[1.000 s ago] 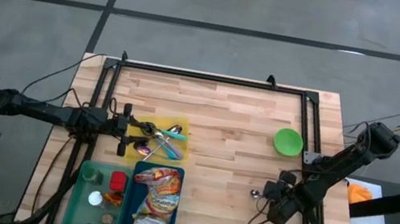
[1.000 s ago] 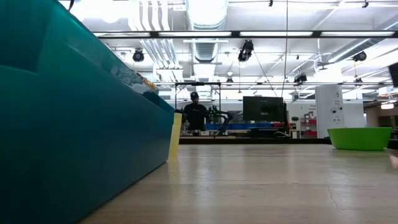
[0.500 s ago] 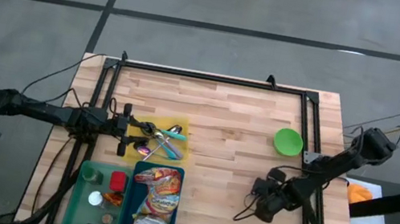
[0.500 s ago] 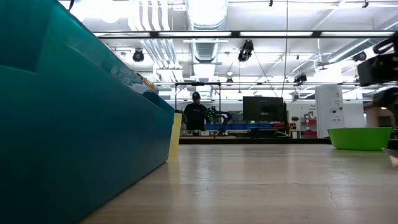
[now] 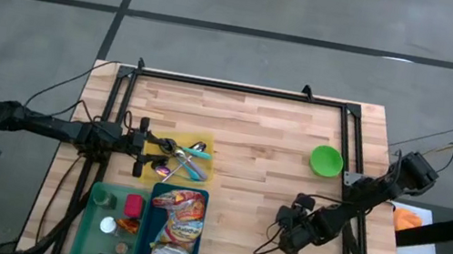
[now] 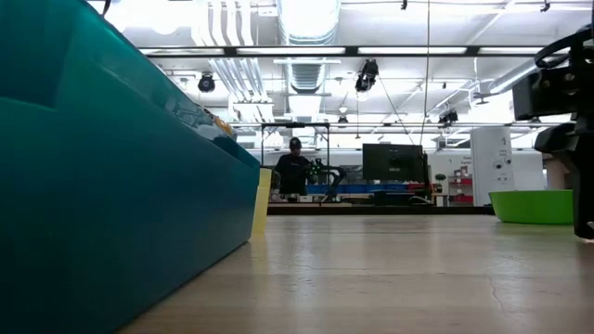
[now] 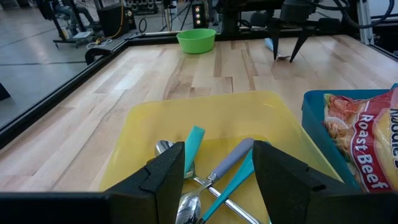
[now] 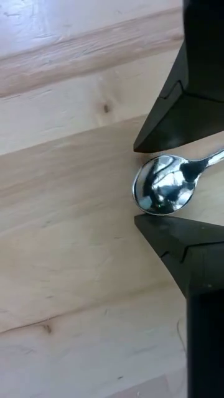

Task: Pick & Place Food Item
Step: Put the light blue spoon into the yellow bin

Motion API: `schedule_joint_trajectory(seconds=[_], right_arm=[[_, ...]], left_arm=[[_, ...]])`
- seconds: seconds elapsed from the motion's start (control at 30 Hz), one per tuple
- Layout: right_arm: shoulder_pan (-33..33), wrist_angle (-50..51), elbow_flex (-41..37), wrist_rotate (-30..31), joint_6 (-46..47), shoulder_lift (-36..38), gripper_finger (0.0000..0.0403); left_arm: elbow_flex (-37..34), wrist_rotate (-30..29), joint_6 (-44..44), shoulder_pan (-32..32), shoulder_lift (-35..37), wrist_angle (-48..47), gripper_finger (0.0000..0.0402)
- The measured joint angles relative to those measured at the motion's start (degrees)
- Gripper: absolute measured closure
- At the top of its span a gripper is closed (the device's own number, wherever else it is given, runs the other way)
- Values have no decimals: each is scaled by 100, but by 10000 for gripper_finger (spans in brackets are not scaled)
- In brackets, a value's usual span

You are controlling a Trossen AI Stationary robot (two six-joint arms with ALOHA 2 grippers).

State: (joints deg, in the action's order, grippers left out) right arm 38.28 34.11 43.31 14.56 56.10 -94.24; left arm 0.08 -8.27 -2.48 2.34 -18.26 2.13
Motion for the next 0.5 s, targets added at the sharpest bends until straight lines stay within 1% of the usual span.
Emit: schedule_joint_trajectory(seconds=[0.3,0.5], right_arm=[[0,275,-20,-91,3,308,227],[7,550,-24,-140,133,341,227]], left_arm=[[0,0,1,1,2,0,212],[0,0,0,1,2,0,212]])
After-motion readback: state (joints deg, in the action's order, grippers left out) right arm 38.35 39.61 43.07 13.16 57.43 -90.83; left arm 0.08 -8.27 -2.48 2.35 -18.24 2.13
